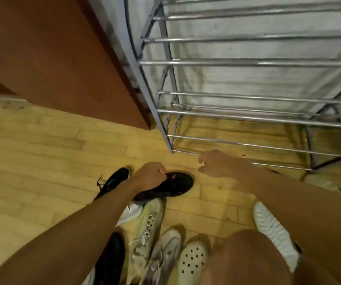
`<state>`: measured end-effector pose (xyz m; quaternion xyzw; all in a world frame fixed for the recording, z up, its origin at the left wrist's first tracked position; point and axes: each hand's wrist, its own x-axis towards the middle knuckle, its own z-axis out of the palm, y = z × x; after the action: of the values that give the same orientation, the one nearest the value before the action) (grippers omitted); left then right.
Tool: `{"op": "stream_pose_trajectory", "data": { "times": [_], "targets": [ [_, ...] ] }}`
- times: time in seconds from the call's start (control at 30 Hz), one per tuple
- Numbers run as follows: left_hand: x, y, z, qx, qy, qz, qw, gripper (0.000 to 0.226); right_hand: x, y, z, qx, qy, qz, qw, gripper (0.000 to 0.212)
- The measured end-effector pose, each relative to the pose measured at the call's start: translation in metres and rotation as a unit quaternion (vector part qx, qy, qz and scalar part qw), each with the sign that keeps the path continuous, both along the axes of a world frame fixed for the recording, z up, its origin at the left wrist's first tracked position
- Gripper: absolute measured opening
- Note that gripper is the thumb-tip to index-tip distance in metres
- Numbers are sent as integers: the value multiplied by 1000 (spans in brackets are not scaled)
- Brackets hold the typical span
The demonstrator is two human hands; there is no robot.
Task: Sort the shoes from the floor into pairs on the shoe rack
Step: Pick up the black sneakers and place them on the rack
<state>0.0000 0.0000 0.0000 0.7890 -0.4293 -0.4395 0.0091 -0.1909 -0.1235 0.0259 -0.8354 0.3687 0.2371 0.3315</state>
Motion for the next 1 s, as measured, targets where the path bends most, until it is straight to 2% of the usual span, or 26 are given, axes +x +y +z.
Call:
{"op": "stream_pose_trajectory", "data": {
  "times": [0.1, 0.23, 0.3, 0.37, 0.5, 0.63, 0.7, 0.87, 1.0],
  "targets": [
    [22, 19, -56, -2, -38, -3, 999, 33, 19, 6, -41, 3, -14, 29, 999, 33],
    [52, 45, -119, 11, -94, -12, 995, 64, 23, 25, -79, -29, 2, 80, 996, 30],
    [62, 55, -140, 19, -85, 24, 996, 73, 17, 34, -86, -36, 1, 86, 996, 29],
    [61, 65, -157, 49, -92, 52, 993, 76, 11, 42, -90, -5, 16, 95, 995, 31],
    [56, 67, -172, 96, -217, 33, 971, 73, 5, 43, -90, -7, -17, 86, 996, 32],
    [44, 73, -168, 171, -184, -63, 966, 51, -13, 42, -83, -10, -1, 88, 996, 31],
    [35, 80, -160, 168, -163, -75, 969, 51, -23, 40, -74, -12, 16, 80, 997, 33],
    [7, 81, -112, 97, -78, 13, 992, 47, -54, 33, -29, -15, -40, -31, 999, 28],
    [-18, 75, -57, 29, 7, 85, 996, 36, -92, 43, 10, -27, -63, -65, 996, 25]
  ]
}}
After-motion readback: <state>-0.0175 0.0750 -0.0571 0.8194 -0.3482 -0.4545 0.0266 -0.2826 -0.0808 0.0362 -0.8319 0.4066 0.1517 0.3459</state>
